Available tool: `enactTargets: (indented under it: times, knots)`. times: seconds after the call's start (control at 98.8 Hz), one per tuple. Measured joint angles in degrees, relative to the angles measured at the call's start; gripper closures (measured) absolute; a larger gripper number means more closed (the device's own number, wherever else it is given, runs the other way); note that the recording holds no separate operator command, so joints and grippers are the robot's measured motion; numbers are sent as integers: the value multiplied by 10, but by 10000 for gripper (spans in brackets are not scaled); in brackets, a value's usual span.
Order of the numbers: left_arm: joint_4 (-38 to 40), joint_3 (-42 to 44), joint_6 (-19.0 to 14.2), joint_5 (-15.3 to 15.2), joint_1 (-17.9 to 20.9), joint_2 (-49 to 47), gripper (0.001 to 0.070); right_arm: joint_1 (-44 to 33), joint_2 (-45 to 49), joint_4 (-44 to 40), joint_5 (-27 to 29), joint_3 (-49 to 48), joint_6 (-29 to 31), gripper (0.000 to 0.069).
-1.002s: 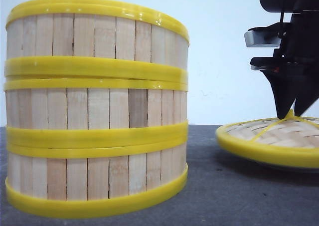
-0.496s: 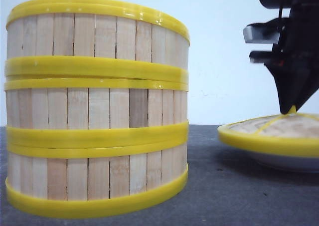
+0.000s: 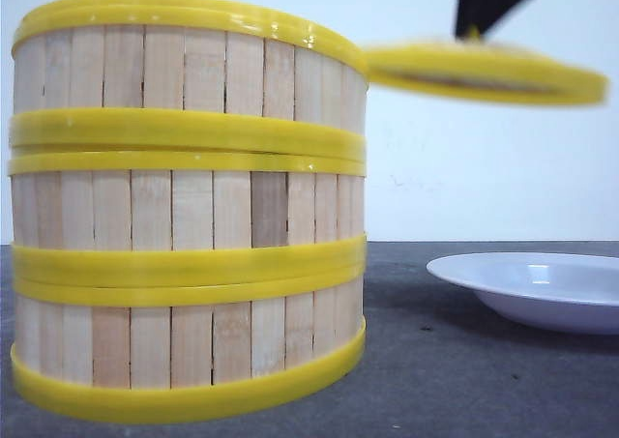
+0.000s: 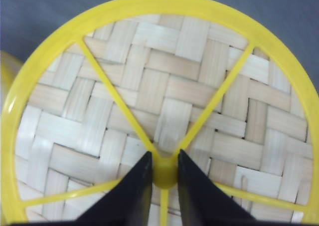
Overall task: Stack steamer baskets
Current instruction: 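Lift the lid off the white plate with the right gripper toward the stack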
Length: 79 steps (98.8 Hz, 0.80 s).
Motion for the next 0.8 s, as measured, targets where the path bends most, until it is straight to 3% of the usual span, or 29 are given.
enactTargets:
  times: [0.364, 0.8]
  knots:
    - [4, 0, 0, 0, 0, 0, 436, 122, 55, -72, -49, 163, -9, 633]
    - [4, 0, 0, 0, 0, 0, 436, 221, 127, -71, -49, 195, -18, 634]
